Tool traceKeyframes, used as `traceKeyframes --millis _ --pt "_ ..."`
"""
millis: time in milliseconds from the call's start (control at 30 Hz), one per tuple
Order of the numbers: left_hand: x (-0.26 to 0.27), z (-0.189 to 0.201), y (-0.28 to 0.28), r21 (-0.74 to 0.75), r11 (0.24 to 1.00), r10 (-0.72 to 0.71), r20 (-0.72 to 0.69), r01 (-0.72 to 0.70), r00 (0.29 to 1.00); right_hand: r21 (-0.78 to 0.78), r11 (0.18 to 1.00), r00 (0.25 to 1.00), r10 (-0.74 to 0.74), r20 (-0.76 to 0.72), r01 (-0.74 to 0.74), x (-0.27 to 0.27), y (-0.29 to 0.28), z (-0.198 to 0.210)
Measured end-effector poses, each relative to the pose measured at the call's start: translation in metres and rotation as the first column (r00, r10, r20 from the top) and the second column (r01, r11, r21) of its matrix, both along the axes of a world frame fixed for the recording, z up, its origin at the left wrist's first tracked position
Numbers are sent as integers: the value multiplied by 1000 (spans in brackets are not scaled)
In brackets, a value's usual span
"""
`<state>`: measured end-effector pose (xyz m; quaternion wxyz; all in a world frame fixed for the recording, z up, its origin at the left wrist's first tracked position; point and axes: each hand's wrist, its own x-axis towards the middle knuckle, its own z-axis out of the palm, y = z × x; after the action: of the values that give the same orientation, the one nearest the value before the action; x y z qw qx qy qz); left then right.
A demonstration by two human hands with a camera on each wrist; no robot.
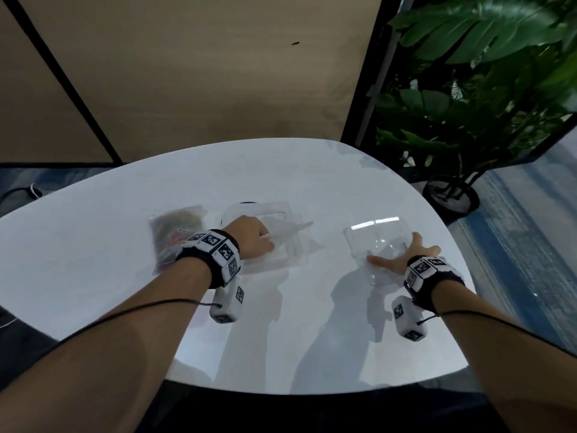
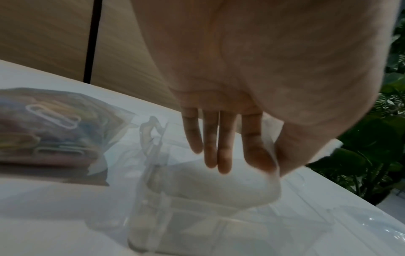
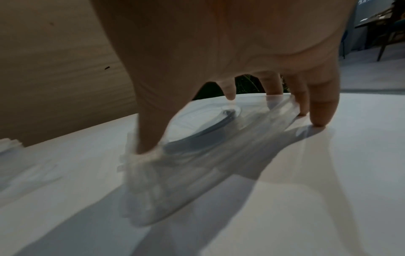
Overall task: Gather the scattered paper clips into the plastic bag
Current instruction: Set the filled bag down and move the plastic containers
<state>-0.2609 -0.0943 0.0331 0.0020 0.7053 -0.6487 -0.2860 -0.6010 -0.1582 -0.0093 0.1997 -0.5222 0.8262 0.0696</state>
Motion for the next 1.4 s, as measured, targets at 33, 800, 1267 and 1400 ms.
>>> traceKeyframes --millis 33,800,1267,1400 --pt "-2 -1 -1 -1 1000 22 -35 -22 999 -16 1000 1000 -3 -1 3 2 0 2" --pt "42 -28 -12 -262 934 231 -75 -243 970 -104 994 266 91 960 35 115 -11 68" --pt "86 -1 7 -82 863 478 -185 -498 858 155 982 237 -127 963 -106 189 10 37" --pt "88 0 15 3 821 550 -274 -571 789 127 987 386 -79 919 -101 208 20 36"
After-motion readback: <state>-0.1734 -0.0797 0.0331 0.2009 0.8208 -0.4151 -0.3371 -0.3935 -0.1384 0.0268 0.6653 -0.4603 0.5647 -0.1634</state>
